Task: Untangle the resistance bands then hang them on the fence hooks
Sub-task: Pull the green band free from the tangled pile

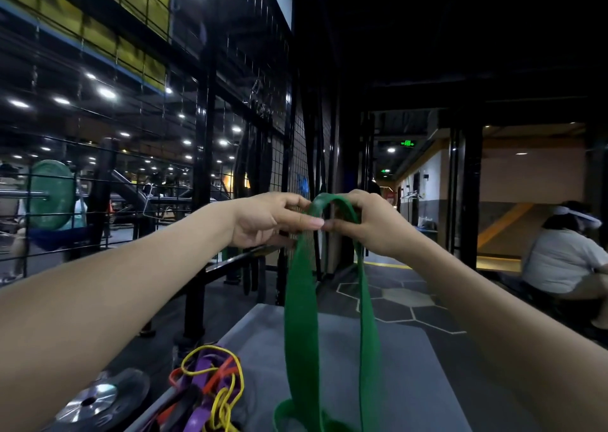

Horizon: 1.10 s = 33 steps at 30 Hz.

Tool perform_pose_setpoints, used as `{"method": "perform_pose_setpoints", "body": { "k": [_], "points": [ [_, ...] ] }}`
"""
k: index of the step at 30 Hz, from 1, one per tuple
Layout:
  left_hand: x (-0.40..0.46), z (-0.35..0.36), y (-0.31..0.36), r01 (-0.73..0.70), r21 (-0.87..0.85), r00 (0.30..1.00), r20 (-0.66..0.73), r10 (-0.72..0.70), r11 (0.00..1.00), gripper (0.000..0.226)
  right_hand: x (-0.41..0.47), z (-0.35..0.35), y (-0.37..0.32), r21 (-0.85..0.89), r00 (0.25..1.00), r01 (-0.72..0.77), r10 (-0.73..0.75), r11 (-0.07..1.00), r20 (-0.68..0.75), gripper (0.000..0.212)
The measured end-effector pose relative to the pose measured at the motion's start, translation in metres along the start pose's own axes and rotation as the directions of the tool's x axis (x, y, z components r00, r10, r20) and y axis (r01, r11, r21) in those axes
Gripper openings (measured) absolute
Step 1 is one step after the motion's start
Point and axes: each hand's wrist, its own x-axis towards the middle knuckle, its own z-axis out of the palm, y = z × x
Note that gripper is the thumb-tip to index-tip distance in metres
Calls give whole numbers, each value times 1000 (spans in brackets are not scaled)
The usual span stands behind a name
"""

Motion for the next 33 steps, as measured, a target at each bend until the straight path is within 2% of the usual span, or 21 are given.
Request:
{"method": "perform_pose_setpoints", "body": {
  "k": [3, 5, 8, 11, 13, 15, 17, 19, 21, 24, 26, 28, 31, 33],
  "points": [
    [3, 7, -9, 7, -113, 999, 51, -1, 994, 49, 1, -1, -2, 56, 1000, 22, -23, 998, 20, 19],
    [6, 9, -15, -25, -169, 999, 32, 31, 985, 48, -1, 0, 0, 82, 998, -13, 8, 997, 70, 6],
    [11, 10, -18, -59, -222, 998, -24, 55, 973, 50, -8, 1, 6, 196, 980, -61, 22, 979, 196, 15],
    [17, 17, -18, -71, -204, 997, -50, 62, 976, 30, -11, 3, 9, 364, 960, -143, 39, 921, 277, 26],
    [21, 22, -17, -85, -246, 995, -71, 69, 966, 23, -8, 8, 11, 257, 959, -138, 64, 956, 277, 39],
    [25, 24, -16, -97, -318, 994, -84, 73, 943, 27, -5, 14, 13, 130, 958, -160, 122, 979, 259, 34],
    [26, 25, -14, -94, -335, 993, -99, 64, 938, 26, -3, 20, 14, 165, 974, -143, 109, 976, 199, 18],
    [26, 25, -13, -85, -321, 991, -127, 46, 943, 23, -5, 21, 12, 232, 984, -136, 103, 963, 149, 15],
    [23, 21, -12, -72, -310, 988, -156, 24, 948, 30, -6, 21, 7, 190, 987, -128, 107, 973, 118, 11],
    [15, 13, -10, -41, -318, 991, -137, -3, 947, 37, -4, 23, 6, 57, 991, -96, 90, 994, 102, 25],
    [9, 10, -10, -22, -272, 991, -130, -14, 962, 46, -2, 28, 6, -18, 990, -68, 70, 998, 120, 23],
    [7, 13, -14, -12, -138, 982, -191, -15, 990, 55, 0, 36, 4, -77, 990, -55, 65, 995, 126, 22],
    [3, 11, -21, -60, 16, 934, -352, 61, 998, 44, 2, 47, -3, -94, 997, -29, 36, 995, 75, 35],
    [-1, 6, -21, -120, 8, 911, -396, 113, 993, 40, 1, 57, -3, -18, 998, -61, 61, 998, 25, 36]
  ]
}}
